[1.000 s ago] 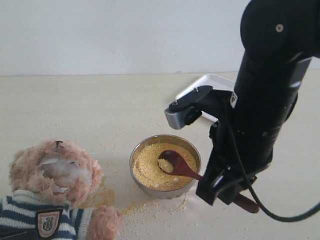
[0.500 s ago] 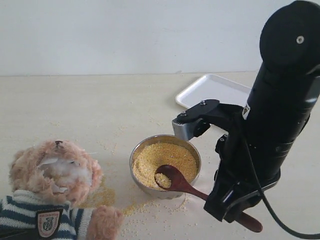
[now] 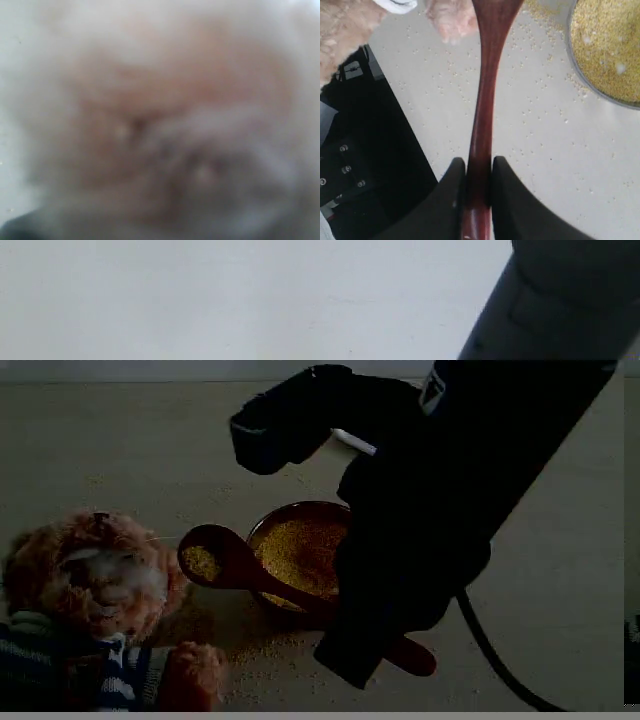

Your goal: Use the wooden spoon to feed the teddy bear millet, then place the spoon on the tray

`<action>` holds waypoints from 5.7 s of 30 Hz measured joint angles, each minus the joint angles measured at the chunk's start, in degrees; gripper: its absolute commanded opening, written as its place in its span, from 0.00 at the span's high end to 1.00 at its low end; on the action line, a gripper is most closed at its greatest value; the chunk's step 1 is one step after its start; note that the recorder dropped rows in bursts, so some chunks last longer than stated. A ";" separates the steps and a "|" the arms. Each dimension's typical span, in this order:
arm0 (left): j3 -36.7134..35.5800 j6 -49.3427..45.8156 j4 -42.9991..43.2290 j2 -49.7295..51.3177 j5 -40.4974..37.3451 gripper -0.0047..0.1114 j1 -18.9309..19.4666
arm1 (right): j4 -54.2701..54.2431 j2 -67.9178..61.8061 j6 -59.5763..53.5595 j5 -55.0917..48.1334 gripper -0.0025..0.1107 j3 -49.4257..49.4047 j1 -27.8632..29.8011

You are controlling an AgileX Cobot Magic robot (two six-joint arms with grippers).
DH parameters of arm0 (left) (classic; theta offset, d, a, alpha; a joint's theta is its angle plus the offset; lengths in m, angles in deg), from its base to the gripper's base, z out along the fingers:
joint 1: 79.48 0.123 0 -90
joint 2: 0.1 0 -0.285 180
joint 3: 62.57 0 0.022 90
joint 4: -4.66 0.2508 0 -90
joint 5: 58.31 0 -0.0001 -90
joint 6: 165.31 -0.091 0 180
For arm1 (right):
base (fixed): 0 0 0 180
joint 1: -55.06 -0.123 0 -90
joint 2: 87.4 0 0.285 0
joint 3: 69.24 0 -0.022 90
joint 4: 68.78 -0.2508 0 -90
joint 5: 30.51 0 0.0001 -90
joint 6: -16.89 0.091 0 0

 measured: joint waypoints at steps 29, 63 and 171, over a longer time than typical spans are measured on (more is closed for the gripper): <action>0.00 0.00 0.00 0.00 1.26 0.92 0.00 | 16.25 -17.67 7.09 2.80 0.95 16.93 -13.31; 0.00 -0.11 0.00 0.00 1.38 0.92 0.00 | 70.59 -19.56 36.19 -0.95 0.95 5.57 -35.33; 0.00 -0.45 0.00 0.00 1.38 0.92 0.00 | 43.57 -25.60 20.32 -1.58 0.95 6.65 -12.69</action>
